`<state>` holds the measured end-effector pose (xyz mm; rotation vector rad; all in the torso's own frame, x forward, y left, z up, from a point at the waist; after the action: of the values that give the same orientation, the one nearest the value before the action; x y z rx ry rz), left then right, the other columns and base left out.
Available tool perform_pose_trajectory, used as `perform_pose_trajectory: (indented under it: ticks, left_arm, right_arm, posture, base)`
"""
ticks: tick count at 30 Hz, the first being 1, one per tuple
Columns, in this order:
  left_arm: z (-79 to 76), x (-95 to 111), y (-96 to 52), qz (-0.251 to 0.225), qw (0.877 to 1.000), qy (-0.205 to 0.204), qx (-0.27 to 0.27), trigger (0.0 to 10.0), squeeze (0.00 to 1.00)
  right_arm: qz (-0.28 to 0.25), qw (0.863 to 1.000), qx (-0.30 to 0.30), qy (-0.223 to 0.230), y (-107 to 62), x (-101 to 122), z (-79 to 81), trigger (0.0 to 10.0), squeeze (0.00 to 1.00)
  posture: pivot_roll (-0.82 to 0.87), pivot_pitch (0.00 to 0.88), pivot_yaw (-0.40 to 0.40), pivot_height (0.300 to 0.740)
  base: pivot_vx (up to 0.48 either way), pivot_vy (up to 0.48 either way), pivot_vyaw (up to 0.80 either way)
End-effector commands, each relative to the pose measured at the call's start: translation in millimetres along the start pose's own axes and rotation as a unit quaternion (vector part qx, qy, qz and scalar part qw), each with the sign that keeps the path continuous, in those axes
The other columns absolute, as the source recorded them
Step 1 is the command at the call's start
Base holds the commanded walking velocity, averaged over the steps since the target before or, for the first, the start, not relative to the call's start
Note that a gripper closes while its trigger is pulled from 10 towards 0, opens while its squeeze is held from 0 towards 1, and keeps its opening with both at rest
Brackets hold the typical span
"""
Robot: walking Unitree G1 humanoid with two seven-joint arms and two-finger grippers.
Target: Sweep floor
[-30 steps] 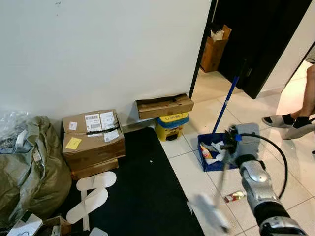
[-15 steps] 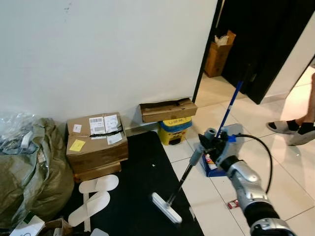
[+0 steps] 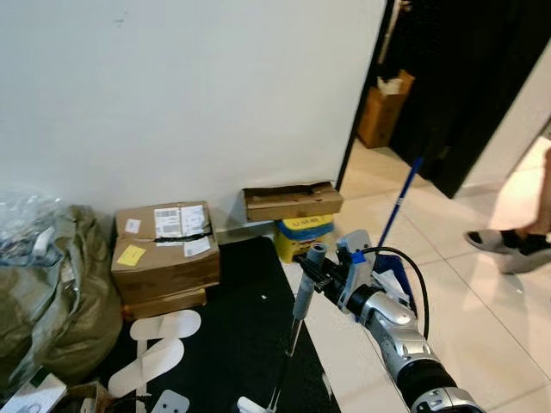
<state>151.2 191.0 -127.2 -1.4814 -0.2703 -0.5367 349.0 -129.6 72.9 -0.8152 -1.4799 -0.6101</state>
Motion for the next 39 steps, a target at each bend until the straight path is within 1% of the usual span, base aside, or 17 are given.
perform_pose_trajectory:
  ticks: [1, 5, 13, 21, 22, 24, 25, 32, 39]
  left_arm:
    - [-0.8, -8.3, -1.2, 0.014, 1.000, -0.009, 0.002, 10.0, 0.00]
    - [-0.7, -9.2, -1.4, 0.014, 1.000, -0.016, 0.004, 10.0, 0.00]
    - [-0.6, -8.6, -1.3, 0.013, 1.000, -0.022, 0.005, 10.0, 0.00]
    - [0.2, -10.6, -1.6, 0.018, 1.000, -0.018, 0.005, 10.0, 0.00]
    - [0.3, -10.8, -1.7, 0.019, 1.000, -0.016, 0.005, 10.0, 0.00]
    - [0.3, -10.8, -1.7, 0.019, 1.000, -0.016, 0.005, 10.0, 0.00]
    - [1.4, -10.6, -1.7, 0.019, 1.000, -0.010, 0.005, 10.0, 0.00]
    - [3.4, -7.8, -1.2, 0.018, 1.000, -0.007, 0.006, 10.0, 0.00]
    - [3.2, -8.2, -1.2, 0.019, 1.000, -0.002, 0.005, 10.0, 0.00]
  right_arm:
    - [-0.019, 0.999, 0.022, -0.021, 5.1, 17.2, -3.0, 10.0, 0.00]
    - [-0.025, 0.999, 0.034, -0.024, 9.4, 23.1, -1.1, 10.0, 0.00]
    - [-0.030, 0.999, 0.042, -0.019, 15.1, 25.2, 6.4, 10.0, 0.00]
    - [-0.019, 0.999, 0.048, -0.007, 15.7, 15.1, 15.6, 10.0, 0.00]
    - [-0.017, 0.999, 0.049, -0.004, 16.0, 12.1, 19.1, 10.0, 0.00]
    - [-0.017, 0.999, 0.049, -0.004, 16.0, 12.1, 19.1, 10.0, 0.00]
    - [-0.013, 0.998, 0.055, 0.001, 17.4, 6.6, 27.9, 10.0, 0.00]
    - [-0.011, 0.998, 0.060, 0.006, 20.5, 3.0, 37.5, 10.0, 0.00]
    - [-0.012, 0.998, 0.061, 0.008, 20.9, 0.9, 42.9, 10.0, 0.00]
  posture:
    - [-0.04, 0.000, -0.072, 0.740]
    - [-0.03, 0.000, -0.084, 0.740]
    - [-0.03, 0.000, -0.085, 0.740]
    - [-0.04, 0.000, -0.079, 0.740]
    - [-0.04, 0.000, -0.079, 0.740]
    - [-0.04, 0.000, -0.079, 0.740]
    - [-0.04, 0.000, -0.076, 0.740]
    - [-0.05, 0.000, -0.061, 0.740]
    - [-0.06, 0.000, -0.055, 0.740]
  base:
    - [0.000, -0.435, 0.00]
    - [0.000, -0.438, 0.00]
    - [0.000, -0.457, 0.00]
    - [0.000, -0.471, 0.00]
    - [0.000, -0.472, 0.00]
    - [0.000, -0.472, 0.00]
    - [0.000, -0.472, 0.00]
    - [0.000, -0.474, 0.00]
    - [0.000, -0.480, 0.00]
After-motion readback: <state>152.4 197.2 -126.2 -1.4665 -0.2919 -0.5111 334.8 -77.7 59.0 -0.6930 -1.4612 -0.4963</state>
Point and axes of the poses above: a point about 5 cm out from each wrist's last joint towards the gripper, its own y axis pointing out of the wrist towards the gripper, its own x axis along the axis of the wrist's last joint, z = x × y, the point moved 3 cm from there along y, pointing out of the wrist towards the gripper, and after that the axes turned 9 degrees about -y, right-handed, at the moved point
